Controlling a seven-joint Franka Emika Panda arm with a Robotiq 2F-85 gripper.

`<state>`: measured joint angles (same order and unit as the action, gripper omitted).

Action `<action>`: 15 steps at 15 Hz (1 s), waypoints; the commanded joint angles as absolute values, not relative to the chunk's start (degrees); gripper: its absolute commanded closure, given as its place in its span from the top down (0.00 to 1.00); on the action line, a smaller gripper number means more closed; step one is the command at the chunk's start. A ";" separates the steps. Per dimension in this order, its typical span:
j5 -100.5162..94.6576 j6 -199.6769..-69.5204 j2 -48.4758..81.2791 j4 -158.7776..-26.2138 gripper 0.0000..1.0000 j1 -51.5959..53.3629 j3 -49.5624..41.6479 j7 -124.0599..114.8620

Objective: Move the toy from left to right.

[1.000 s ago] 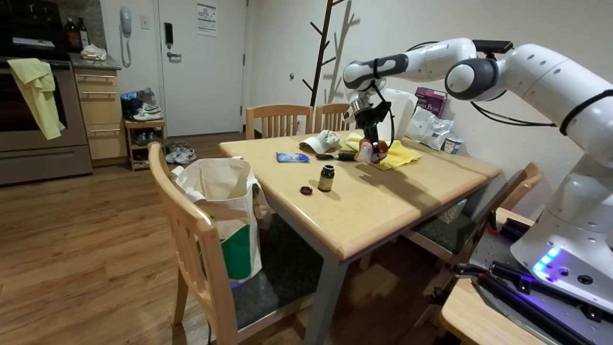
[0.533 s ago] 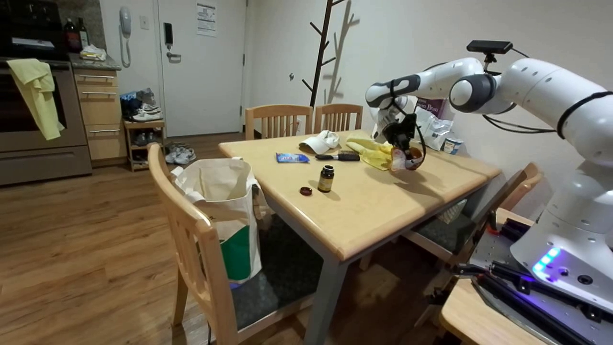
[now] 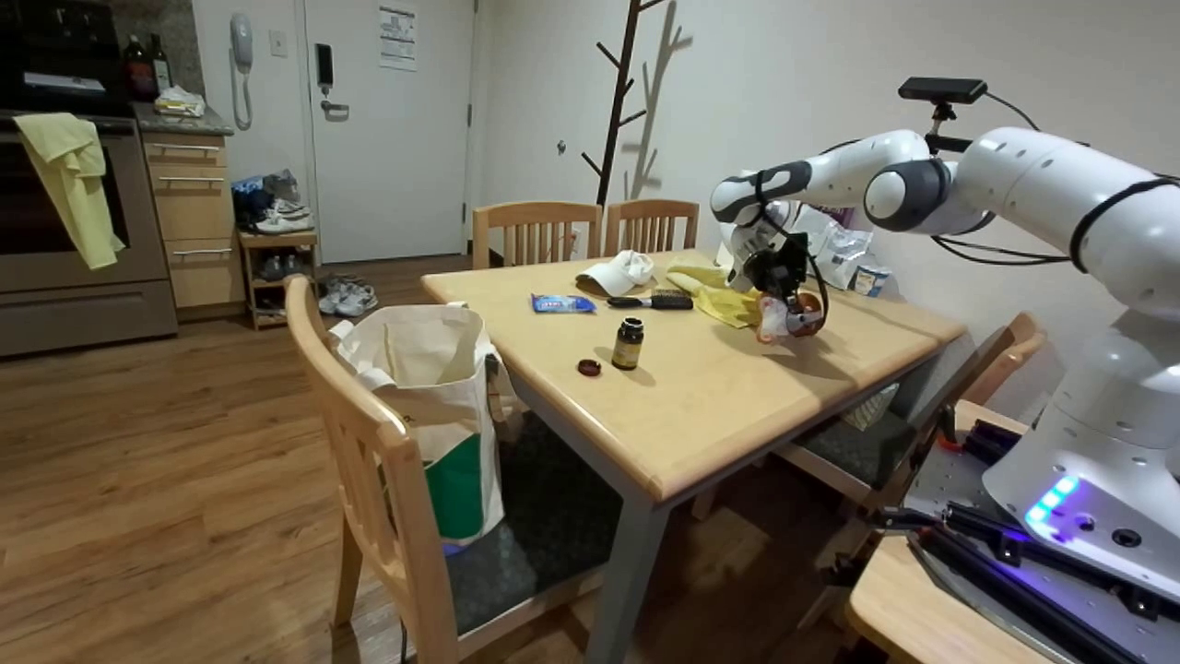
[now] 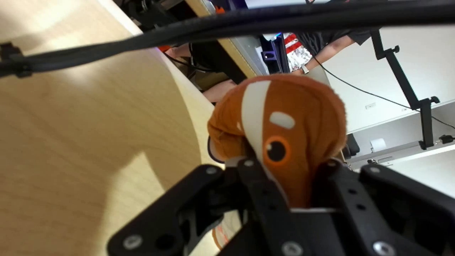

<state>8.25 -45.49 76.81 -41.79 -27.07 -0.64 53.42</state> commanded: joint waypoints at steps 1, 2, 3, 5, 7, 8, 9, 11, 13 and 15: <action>9.49 -49.42 74.56 -41.80 0.61 -26.90 -0.50 52.13; 10.14 -51.75 74.17 -41.67 0.67 -26.97 -0.46 51.37; 11.21 -53.39 73.31 -41.59 0.75 -26.81 -0.30 49.81; 12.75 -57.45 72.22 -41.52 0.88 -26.64 -0.17 48.13; 14.60 -61.55 71.06 -41.91 0.99 -26.65 -0.12 45.88; 14.63 -62.82 70.60 -42.10 1.00 -26.34 -0.24 45.58; 15.07 -64.23 70.25 -42.29 1.00 -26.22 -0.28 44.73; 15.55 -67.26 69.61 -42.76 1.00 -25.84 -0.48 42.55; 15.40 -69.69 69.06 -43.26 1.00 -25.40 -0.63 40.89; 15.49 -72.15 68.26 -43.94 1.00 -25.08 -0.43 39.89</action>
